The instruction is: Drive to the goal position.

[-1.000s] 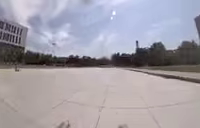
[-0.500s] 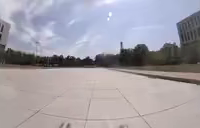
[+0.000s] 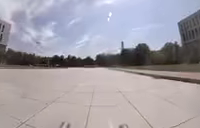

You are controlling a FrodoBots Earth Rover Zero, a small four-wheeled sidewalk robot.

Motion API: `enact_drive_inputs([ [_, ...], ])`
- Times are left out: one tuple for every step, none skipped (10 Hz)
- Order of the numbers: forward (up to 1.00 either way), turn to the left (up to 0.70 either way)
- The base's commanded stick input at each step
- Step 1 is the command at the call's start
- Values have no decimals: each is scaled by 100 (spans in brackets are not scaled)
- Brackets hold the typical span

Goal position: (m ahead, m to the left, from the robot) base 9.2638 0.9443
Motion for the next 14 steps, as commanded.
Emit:
enact_drive_inputs([
  [70,0],
  [70,0],
  [70,0],
  [70,0],
  [70,0],
  [70,0],
  [70,0],
  [70,0],
  [70,0],
  [70,0],
  [70,0],
  [70,0],
  [70,0],
  [70,0],
])
